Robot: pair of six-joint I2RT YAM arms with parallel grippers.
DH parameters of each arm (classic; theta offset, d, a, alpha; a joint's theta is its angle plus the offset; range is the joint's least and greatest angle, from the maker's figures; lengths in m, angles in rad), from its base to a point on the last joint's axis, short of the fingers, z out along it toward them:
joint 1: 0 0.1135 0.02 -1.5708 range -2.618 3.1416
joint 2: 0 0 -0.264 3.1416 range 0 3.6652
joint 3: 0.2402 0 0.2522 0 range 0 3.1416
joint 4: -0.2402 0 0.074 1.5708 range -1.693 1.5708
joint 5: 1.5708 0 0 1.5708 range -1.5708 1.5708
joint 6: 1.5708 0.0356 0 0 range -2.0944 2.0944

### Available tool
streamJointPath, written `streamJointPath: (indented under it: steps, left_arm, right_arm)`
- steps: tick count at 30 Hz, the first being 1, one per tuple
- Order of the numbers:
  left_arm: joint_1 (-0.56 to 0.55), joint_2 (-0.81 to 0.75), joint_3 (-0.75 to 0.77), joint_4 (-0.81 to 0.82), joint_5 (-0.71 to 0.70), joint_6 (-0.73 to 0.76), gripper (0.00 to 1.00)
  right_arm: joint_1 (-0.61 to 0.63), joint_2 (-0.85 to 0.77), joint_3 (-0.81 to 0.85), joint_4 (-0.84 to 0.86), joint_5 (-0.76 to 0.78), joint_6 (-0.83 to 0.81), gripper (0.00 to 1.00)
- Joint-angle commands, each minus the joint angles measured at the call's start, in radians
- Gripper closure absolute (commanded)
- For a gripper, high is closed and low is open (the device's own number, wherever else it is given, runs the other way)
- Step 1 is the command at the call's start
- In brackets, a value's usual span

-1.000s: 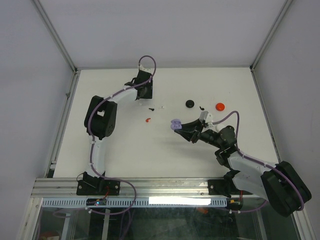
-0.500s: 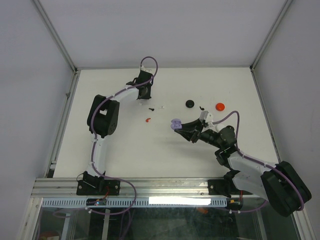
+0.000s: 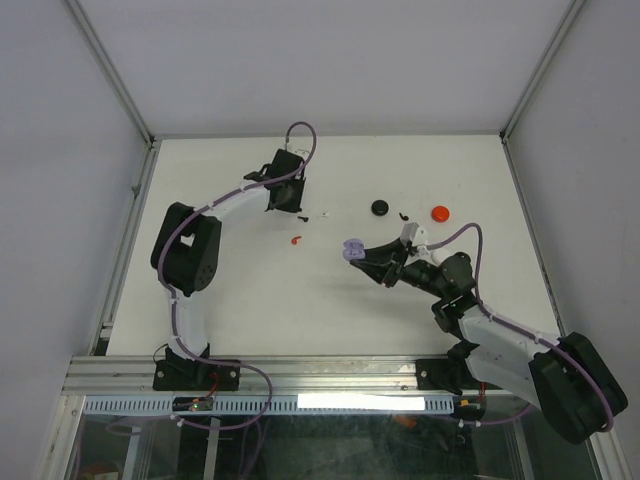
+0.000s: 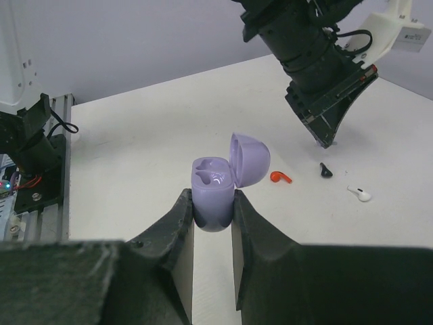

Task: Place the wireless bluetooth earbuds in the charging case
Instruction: Adjust the earbud at the center of the board.

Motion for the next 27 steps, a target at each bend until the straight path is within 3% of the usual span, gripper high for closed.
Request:
streamJointPath:
  steps: [1, 12, 20, 27]
  left_arm:
    - [-0.07, -0.175, -0.093, 0.0, 0.036, 0.033, 0.94]
    - [-0.248, -0.327, -0.326, 0.001, 0.004, -0.046, 0.9]
    - [-0.326, -0.344, -0.433, 0.0, -0.046, -0.082, 0.86]
    - [-0.344, -0.345, -0.485, -0.006, -0.106, -0.12, 0.71]
  right_arm:
    - [0.014, -0.034, 0.022, -0.003, 0.007, -0.01, 1.0]
    - [0.022, -0.075, 0.009, -0.064, 0.006, -0.028, 1.0]
    - [0.023, -0.059, 0.005, -0.064, -0.005, -0.028, 1.0]
    - [0.023, -0.05, 0.004, -0.062, -0.003, -0.031, 1.0]
